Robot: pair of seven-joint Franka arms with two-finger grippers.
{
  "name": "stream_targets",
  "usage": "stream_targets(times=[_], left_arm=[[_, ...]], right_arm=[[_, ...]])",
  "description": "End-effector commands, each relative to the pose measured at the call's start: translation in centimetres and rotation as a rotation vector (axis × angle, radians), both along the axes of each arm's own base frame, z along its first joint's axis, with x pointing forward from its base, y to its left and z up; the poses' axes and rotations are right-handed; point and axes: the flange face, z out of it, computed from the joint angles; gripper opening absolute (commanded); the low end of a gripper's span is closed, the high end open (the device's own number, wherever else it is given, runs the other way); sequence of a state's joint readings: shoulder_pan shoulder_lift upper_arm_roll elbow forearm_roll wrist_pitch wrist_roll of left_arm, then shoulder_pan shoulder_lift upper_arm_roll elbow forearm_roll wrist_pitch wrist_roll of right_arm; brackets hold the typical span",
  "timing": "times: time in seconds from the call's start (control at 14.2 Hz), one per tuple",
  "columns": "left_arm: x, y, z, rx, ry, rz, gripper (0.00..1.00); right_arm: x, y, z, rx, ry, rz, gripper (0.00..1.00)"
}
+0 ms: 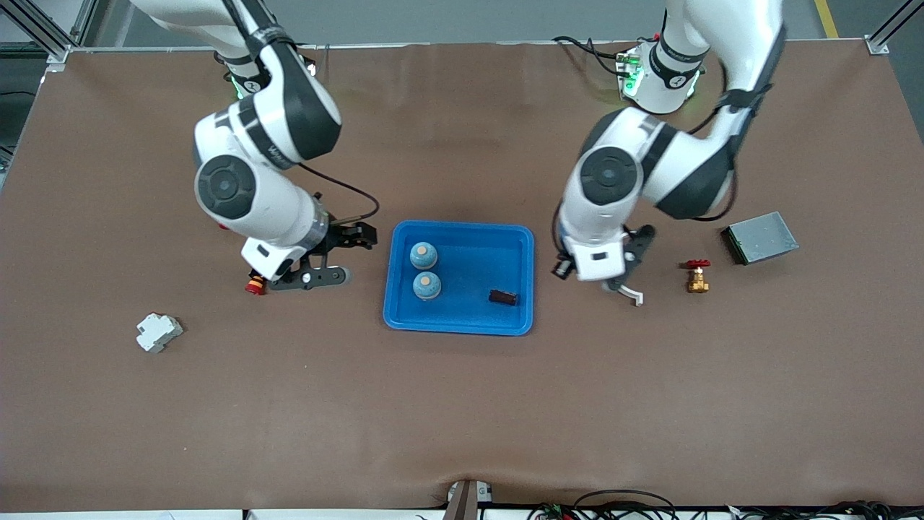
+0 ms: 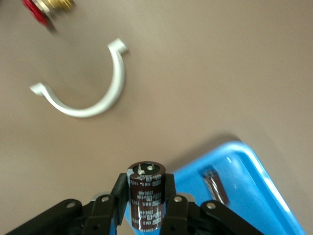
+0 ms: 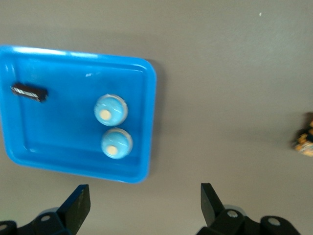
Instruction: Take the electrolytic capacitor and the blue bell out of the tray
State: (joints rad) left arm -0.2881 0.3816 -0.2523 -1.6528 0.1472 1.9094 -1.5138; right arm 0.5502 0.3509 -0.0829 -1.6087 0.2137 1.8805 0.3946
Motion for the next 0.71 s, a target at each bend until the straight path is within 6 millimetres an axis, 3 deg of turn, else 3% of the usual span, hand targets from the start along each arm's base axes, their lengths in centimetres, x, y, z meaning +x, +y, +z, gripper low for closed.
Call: stream_targets(times=[0.0, 0.21, 0.35, 0.64], left_arm=[[-1.1, 4.9, -1.2, 0.053, 0.041, -0.011, 0.0], [-0.7, 11.4, -3.7, 0.078, 0.111, -0.004, 0.0], [-0.7, 14.2, -5.7, 0.108, 0.136, 0.008, 0.0], [-0.3, 16.5, -11.5, 0.089, 0.179, 0.033, 0.0]], right_arm=[[-2.2, 4.5, -1.6, -0.026, -0.053, -0.111, 1.0], [-2.8, 5.9, -4.1, -0.078, -0.05, -0.075, 1.0], [-3.0, 6.5, -6.0, -0.09, -0.038, -0.066, 1.0], [-3.7, 8.5, -10.4, -0.107, -0.016, -0.045, 1.0]])
